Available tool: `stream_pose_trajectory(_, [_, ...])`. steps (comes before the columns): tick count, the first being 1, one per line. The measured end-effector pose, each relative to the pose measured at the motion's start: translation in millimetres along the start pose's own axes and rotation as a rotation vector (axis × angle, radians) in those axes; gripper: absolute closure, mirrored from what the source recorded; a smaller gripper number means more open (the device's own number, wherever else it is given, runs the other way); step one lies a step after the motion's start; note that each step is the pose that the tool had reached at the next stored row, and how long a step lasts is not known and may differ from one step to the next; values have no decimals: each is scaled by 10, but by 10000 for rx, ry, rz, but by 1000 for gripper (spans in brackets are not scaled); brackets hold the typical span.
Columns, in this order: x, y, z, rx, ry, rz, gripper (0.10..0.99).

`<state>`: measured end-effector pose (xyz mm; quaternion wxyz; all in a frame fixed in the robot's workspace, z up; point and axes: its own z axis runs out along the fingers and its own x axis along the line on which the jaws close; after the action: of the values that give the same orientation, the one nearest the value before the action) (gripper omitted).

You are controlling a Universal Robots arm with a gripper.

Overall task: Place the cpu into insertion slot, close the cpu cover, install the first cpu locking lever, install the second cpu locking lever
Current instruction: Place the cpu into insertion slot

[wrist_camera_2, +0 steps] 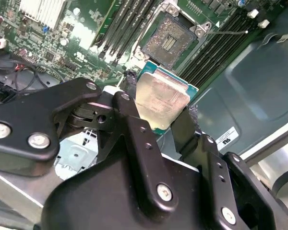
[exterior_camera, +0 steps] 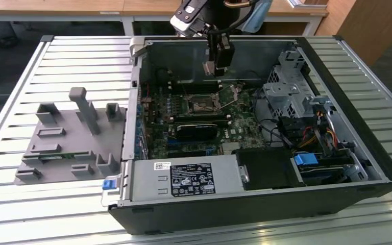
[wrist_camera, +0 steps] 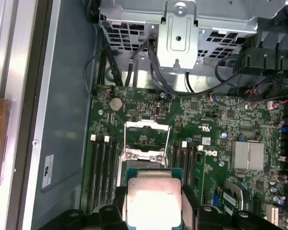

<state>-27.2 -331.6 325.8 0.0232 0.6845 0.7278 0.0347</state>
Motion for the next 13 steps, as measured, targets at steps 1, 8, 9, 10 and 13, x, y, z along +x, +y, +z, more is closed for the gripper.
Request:
stream_pose_trajectory(1, [6, -12, 11, 2, -3, 5, 549])
stream_pose_trajectory(8, [78, -50, 113, 60, -41, 33, 549])
stream_pose_trajectory(9, [91, -50, 128, 72, -60, 35, 549])
stream_pose_trajectory(10, [99, -51, 146, 79, -73, 35, 549])
stream_pose_trajectory(13, [118, -55, 201, 87, -89, 40, 549])
